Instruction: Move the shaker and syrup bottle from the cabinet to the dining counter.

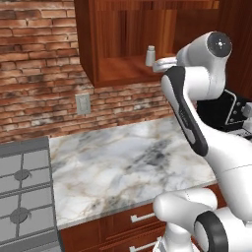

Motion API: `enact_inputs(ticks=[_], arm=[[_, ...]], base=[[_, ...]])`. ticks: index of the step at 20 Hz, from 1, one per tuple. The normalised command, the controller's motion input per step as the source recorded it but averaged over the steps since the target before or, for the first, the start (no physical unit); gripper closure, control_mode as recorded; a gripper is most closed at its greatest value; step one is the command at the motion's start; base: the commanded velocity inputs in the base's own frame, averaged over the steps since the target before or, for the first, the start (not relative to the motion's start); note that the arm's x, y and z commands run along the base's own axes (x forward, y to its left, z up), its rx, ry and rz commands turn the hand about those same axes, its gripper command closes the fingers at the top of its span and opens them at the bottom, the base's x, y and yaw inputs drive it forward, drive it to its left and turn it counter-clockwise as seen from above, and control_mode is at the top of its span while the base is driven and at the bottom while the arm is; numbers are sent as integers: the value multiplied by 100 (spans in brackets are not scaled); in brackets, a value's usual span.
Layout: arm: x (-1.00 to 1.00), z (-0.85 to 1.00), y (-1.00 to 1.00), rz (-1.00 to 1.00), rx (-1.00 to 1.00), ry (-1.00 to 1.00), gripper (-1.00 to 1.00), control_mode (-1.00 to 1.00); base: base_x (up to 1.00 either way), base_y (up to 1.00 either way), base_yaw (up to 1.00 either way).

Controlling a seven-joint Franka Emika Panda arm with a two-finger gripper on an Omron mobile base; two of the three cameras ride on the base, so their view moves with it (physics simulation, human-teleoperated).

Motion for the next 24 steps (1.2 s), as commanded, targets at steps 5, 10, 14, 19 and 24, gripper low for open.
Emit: enact_inputs(ticks=[5,10,14,19,24], arm=[[32,0,-2,0,4,12,-100,-100],[32,-13,0,0,1,0,-100,-100],[35,-17,0,0,0,-8,-100,-100],[35,-20,0,0,0,-11,-100,-100],[42,1,-6,0,0,-4,-100,-100]], base=[[0,0,0],[0,0,0],[0,0,0],[0,0,0],[0,0,0]])
